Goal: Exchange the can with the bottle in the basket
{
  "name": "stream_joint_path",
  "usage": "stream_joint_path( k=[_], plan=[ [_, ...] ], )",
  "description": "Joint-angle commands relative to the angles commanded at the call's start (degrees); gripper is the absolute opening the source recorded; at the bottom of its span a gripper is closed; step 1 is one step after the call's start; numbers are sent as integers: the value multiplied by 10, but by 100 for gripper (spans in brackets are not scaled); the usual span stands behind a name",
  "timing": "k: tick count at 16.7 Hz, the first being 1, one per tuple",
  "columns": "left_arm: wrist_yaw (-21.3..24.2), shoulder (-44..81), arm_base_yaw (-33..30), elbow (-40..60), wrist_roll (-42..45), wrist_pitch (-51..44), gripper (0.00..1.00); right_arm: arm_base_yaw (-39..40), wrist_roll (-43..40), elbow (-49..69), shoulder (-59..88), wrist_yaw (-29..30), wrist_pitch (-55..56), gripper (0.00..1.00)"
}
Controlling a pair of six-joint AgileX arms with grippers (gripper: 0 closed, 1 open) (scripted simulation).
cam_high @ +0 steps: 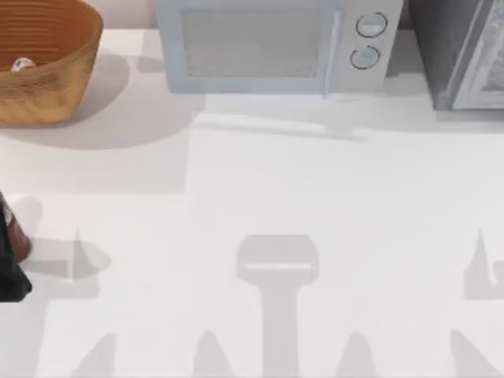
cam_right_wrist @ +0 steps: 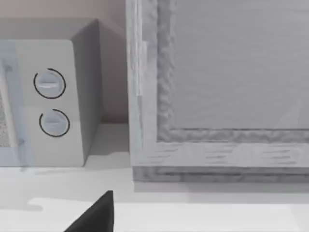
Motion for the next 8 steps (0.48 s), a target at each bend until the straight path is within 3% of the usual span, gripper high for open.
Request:
stream_joint_path(
  k=[4,8],
  plan=[
    [-1,15,2,10,0,-8,100,0,0,0,0,0,0,100],
    [-1,106,12,88,2,-55,100,0,0,0,0,0,0,100]
  ],
)
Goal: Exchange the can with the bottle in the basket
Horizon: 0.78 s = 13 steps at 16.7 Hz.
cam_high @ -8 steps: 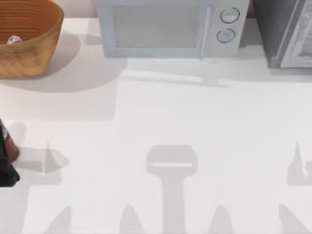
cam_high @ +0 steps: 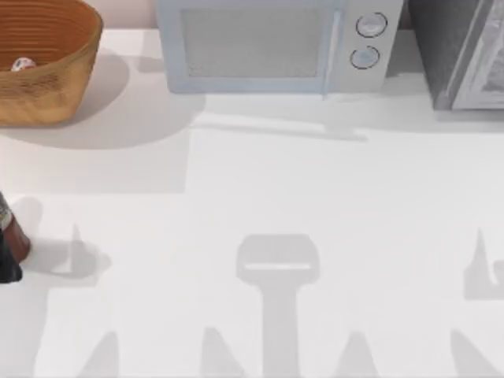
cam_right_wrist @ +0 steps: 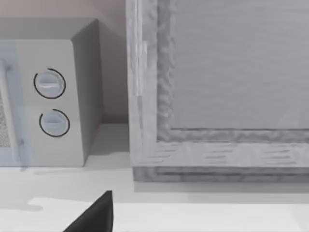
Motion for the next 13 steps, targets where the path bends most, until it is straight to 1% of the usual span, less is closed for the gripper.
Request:
stream_joint_path(
  k=[2,5,8,13],
  plan=[
    [3,70,5,67,3,-34,100,0,0,0,0,0,0,100],
    [12,196,12,195,8,-94,100,0,0,0,0,0,0,100],
    [23,345,18,348,15,-164,100,0,0,0,0,0,0,100],
    [46,625,30,634,28,-297,100,0,0,0,0,0,0,100]
  ],
)
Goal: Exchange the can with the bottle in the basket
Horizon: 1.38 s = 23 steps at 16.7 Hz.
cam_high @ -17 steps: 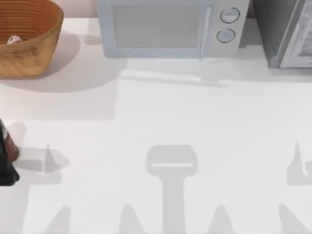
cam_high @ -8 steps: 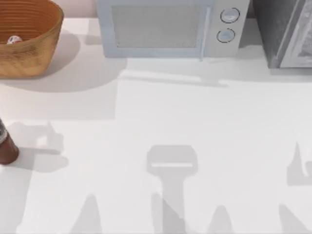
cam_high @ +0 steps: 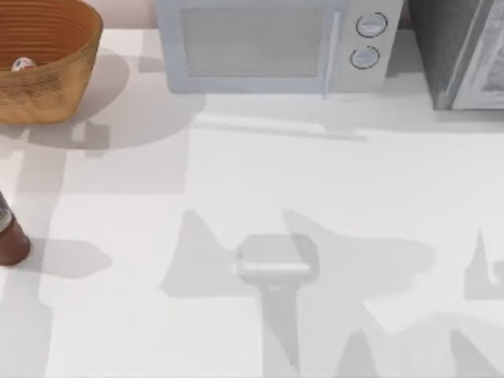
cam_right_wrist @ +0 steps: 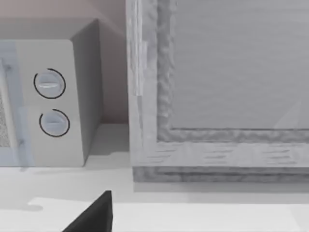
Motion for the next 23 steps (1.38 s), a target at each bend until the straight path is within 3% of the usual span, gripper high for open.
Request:
stream_joint_path(
  k=[7,13,18,23],
  plan=[
    [31,393,19,395,20,-189,100,0,0,0,0,0,0,100],
    [52,658,32,658,35,-316,100,0,0,0,0,0,0,100],
    [62,777,37,777,42,-373,100,0,0,0,0,0,0,100],
    [63,789,38,789,43,-379,100,0,0,0,0,0,0,100]
  ],
)
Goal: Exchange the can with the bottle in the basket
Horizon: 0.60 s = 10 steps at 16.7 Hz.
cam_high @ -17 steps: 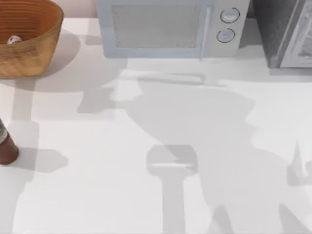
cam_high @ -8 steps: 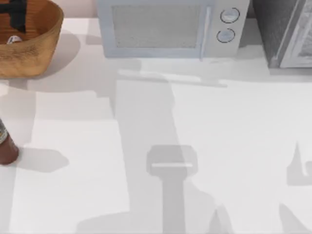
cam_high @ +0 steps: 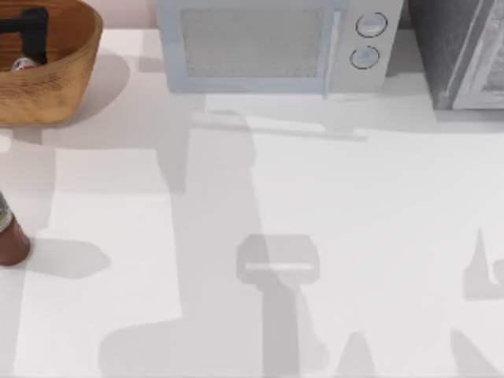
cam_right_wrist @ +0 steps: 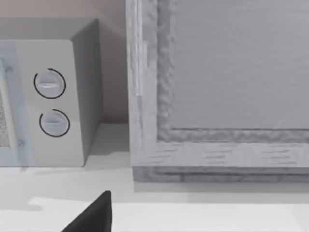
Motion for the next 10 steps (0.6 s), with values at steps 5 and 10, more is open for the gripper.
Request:
stream_joint_path(
  k=[5,10],
  plan=[
    [-1,9,-4,-2,-4,12,100,0,0,0,0,0,0,100],
    [-2,48,-10,-18,-10,68,100,0,0,0,0,0,0,100]
  ],
)
